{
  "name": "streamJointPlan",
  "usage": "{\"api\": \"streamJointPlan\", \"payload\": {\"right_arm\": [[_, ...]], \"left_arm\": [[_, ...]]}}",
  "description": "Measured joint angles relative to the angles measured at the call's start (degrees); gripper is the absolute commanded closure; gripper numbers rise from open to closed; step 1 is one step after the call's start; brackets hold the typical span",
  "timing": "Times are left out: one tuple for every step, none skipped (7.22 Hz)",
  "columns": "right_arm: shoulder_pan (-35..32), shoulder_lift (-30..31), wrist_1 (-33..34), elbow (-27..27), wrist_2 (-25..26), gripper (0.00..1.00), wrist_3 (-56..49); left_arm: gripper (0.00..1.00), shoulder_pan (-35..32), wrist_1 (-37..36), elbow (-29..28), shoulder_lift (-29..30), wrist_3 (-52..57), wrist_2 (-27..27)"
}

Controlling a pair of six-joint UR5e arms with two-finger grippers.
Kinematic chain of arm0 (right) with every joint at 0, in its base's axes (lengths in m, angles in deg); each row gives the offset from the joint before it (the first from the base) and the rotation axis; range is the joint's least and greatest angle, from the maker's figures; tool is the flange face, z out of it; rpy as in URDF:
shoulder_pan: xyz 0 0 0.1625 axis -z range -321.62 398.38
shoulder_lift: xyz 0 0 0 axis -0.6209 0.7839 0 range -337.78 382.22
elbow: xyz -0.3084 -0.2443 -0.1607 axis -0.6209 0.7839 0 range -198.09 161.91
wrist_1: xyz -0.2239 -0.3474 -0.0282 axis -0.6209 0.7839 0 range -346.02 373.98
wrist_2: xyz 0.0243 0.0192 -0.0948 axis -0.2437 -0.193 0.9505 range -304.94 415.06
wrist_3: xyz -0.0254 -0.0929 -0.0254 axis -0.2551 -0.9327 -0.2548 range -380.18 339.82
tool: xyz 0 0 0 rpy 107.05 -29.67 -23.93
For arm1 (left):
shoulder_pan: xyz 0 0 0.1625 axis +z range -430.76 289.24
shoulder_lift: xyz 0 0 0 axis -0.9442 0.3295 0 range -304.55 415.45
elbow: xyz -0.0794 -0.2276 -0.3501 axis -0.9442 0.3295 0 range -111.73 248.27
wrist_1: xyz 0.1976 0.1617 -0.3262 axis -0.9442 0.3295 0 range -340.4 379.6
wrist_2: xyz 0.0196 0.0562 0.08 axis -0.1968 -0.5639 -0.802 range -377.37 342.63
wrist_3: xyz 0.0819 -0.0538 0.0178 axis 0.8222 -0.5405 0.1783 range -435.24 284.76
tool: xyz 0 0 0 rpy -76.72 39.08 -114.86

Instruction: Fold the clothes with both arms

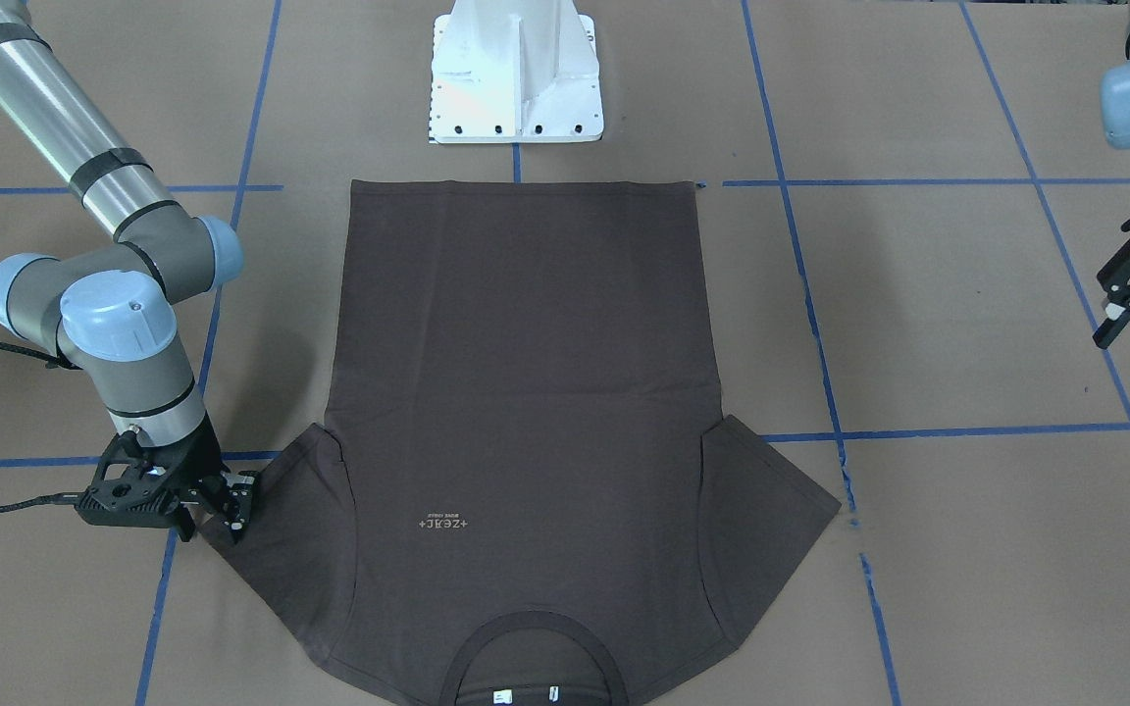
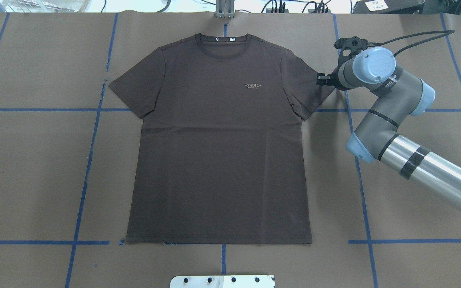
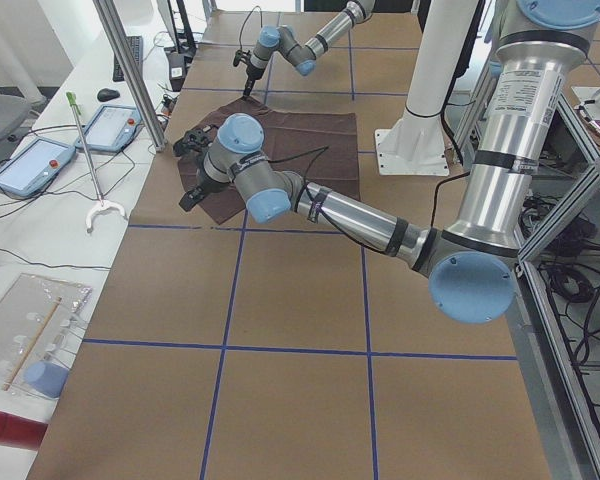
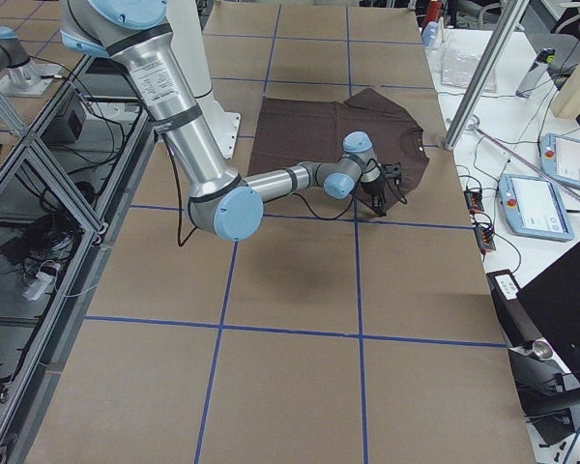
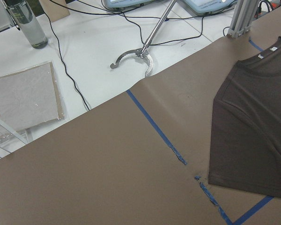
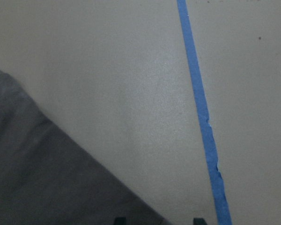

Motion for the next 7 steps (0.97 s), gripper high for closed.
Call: {"api": "streamJointPlan", "payload": {"right_arm": [[0.01, -0.03, 0.0, 0.01, 0.0, 1.0, 0.08], [0.01, -0.09, 0.07, 0.01, 0.02, 1.0, 0.13], [0.02, -0.3, 0.16, -0.08, -0.04, 1.0, 0.18], [0.02, -0.8, 0.4, -0.33, -0.15, 1.0, 0.23], [0.02, -1.62, 0.98, -0.5, -0.23, 1.0, 0.39], [0.02, -3.34, 2.88, -0.61, -0.25, 1.0, 1.06], [0.11, -5.88, 6.19, -0.64, -0.17, 1.0, 2.42]], "left_arm": [[0.0, 0.0, 0.0, -0.01, 0.0, 0.04, 0.0], [0.0, 0.03, 0.0, -0.02, 0.0, 0.06, 0.0], [0.0, 0.04, 0.0, -0.05, 0.0, 0.07, 0.0], [0.0, 0.04, 0.0, -0.06, 0.0, 0.07, 0.0], [0.0, 0.12, 0.0, -0.09, 0.0, 0.07, 0.0], [0.0, 0.24, -0.02, -0.16, 0.0, 0.07, 0.0], [0.0, 0.36, -0.05, -0.2, 0.0, 0.07, 0.0]]}}
